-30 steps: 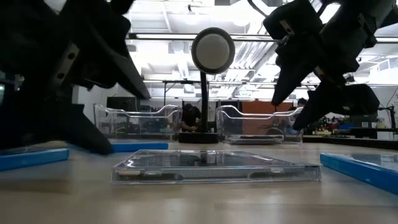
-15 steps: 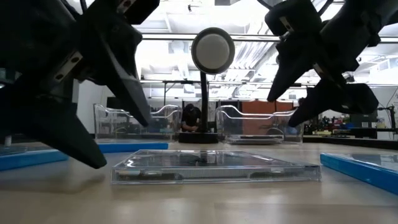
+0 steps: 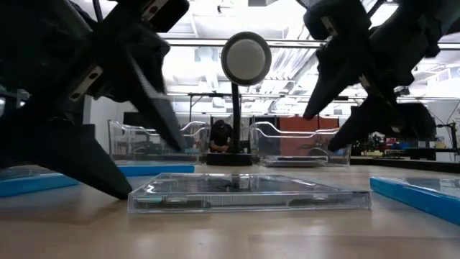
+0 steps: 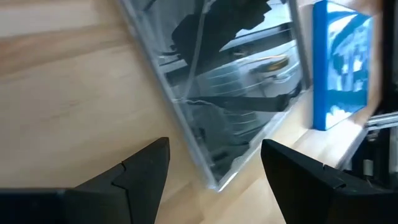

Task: Pick & place jewel cases by type
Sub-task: Put the black CD case into the right transparent bin

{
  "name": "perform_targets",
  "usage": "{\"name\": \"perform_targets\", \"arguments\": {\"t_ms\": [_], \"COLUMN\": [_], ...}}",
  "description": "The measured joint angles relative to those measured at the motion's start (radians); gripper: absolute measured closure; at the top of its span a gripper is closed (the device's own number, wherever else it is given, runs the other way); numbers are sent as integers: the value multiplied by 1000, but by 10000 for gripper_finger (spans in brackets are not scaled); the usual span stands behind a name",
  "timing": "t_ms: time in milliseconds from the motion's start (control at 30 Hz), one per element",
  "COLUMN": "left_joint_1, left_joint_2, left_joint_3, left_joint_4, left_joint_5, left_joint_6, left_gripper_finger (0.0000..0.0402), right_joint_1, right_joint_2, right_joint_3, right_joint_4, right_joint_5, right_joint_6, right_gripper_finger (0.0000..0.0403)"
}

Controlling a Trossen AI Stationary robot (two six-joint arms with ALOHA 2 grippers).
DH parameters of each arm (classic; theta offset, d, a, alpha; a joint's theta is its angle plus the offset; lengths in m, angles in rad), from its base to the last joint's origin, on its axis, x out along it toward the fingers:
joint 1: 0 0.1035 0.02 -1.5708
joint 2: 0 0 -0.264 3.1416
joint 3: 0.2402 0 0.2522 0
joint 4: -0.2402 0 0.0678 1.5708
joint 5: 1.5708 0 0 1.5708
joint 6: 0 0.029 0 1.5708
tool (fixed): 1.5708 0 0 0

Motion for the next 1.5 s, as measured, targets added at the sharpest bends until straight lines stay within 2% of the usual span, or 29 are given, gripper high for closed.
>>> {"name": "perform_targets", "arguments": {"t_ms": [467, 767, 1200, 1500], "left_joint_1": [0, 5, 5, 4], "left_joint_2": [22, 23, 24, 22], "left_joint_3": [1, 0, -1, -2], "left_joint_4": [-1, -1, -5, -32], "left_joint_5": [-4, -27, -39, -29], "left_joint_6": [7, 23, 53, 75], "left_gripper_finger": [147, 147, 147, 147], "right_joint_1": [-26, -79, -116, -111], "right_joint_2": [211, 229, 228, 228], "right_joint_3": [3, -2, -4, -5], "right_joint_4": [244, 365, 581, 545], "right_joint_5": [-105, -143, -85, -272], "right_joint_6": [6, -34, -101, -143], "right_gripper_finger": [192, 192, 192, 192]}}
